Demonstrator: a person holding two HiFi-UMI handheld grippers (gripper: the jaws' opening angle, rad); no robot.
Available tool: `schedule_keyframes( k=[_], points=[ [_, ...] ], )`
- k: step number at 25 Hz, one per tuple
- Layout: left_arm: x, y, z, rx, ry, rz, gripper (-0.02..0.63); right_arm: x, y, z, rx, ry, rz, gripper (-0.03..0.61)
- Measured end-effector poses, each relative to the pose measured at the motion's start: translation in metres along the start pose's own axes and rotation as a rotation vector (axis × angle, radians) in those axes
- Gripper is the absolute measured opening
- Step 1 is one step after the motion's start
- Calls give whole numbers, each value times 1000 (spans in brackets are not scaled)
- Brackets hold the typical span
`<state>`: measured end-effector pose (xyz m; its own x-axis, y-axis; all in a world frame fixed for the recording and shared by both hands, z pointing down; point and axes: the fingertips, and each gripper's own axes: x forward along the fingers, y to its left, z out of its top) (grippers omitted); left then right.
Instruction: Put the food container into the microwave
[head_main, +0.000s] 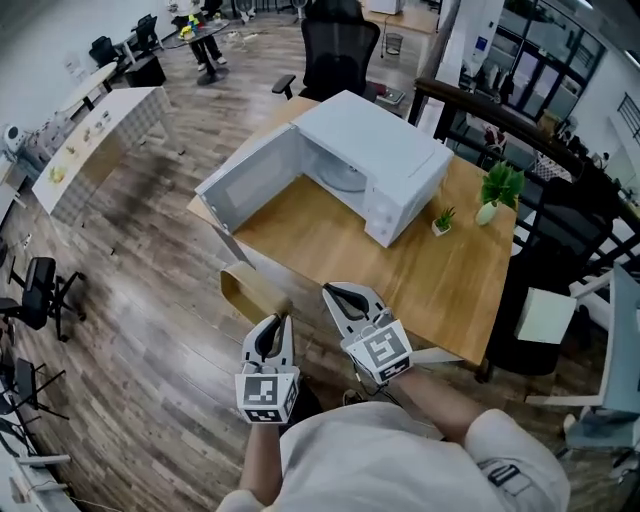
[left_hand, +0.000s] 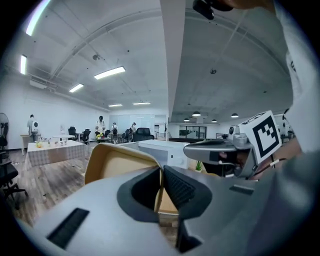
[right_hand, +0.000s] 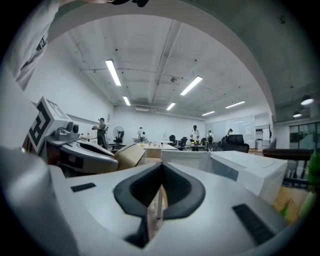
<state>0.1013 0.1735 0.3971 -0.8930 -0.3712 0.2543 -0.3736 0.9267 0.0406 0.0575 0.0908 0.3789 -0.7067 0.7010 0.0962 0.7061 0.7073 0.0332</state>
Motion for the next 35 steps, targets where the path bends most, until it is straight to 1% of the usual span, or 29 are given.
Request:
schedule_keyframes(
  k=[2, 8, 12, 16, 20, 22, 25, 29, 35],
  points=[
    [20, 16, 5, 0, 2, -38, 34, 18, -11, -2, 9, 15, -42, 5],
    [65, 57, 23, 30, 23, -184, 34, 57, -43, 4, 30, 45, -213, 5],
    [92, 76, 25, 49, 37, -281, 34, 74, -58, -2, 44, 69, -314, 5],
    [112, 90, 19, 67, 68, -388, 34, 87, -64, -8, 58, 92, -411, 5],
    [122, 92, 11, 98, 105, -514, 34, 90, -59, -20, 100, 122, -515, 5],
    [130, 92, 7, 109, 116, -559, 34, 90, -56, -25, 115, 133, -543, 5],
    [140, 90, 2, 106, 130, -607, 34, 85, -60, -34, 115, 161, -581, 5],
    [157, 83, -7, 128, 162, -656, 34, 74, -84, -49, 151, 188, -665, 5],
    [196, 77, -11, 190, 210, -704, 34, 78, -117, -57, 173, 169, -696, 5]
  ],
)
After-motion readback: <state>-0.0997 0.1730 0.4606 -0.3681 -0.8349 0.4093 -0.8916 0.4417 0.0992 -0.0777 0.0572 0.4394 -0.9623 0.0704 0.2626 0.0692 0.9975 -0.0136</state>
